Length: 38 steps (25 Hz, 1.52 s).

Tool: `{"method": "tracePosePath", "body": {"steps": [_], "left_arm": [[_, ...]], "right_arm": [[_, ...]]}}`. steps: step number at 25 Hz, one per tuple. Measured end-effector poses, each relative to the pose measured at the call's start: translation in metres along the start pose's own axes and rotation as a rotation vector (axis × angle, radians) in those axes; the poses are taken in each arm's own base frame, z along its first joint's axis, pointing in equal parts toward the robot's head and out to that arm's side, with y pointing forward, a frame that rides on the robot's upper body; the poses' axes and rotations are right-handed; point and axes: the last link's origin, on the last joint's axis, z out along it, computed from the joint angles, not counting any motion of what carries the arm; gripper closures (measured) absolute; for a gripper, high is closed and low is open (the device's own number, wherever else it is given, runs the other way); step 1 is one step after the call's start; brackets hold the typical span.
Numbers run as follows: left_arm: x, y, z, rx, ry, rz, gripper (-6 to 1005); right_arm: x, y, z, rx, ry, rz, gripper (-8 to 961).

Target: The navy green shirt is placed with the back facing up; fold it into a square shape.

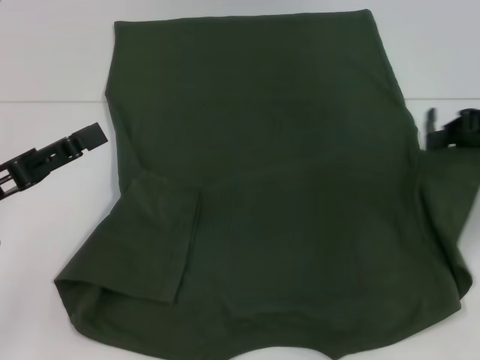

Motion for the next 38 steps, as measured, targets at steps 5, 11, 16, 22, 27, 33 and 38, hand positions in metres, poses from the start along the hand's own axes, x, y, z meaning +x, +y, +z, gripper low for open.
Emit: {"method": "tracePosePath", "body": {"steps": [5,11,16,22,27,33,38], "left_arm": [[-0.002,-0.002,-0.001,0.008,0.01,-0.011,172],[-0.001,-0.004,-0.002,0.013,0.012,-0.015,173],[-0.001,-0.005,-0.009,0.031,0.011,-0.025,173],[0.0,-0.014,-0.037,0.132,-0.134,-0.224,172],[-0.014,-0.019,-0.064,0.263,-0.295,-0.437,171],[-0.035,-0.027,-0.075,0.376,-0.356,-0.54,172],[-0.051,-0.03,-0.074,0.416,-0.39,-0.592,173]], "right_arm": [[0.003,0.024,0.042,-0.028,0.05,-0.035,926],[0.008,0.032,0.061,-0.052,0.068,-0.062,859],[0.005,0.027,0.044,-0.187,-0.037,0.0,756],[0.004,0.009,0.019,-0.229,-0.112,0.064,572],[-0.002,-0.002,0.004,-0.202,-0.123,0.106,389],[-0.005,-0.002,0.002,-0.197,-0.13,0.115,329],[-0.005,0.0,0.004,-0.198,-0.128,0.112,329]]}}
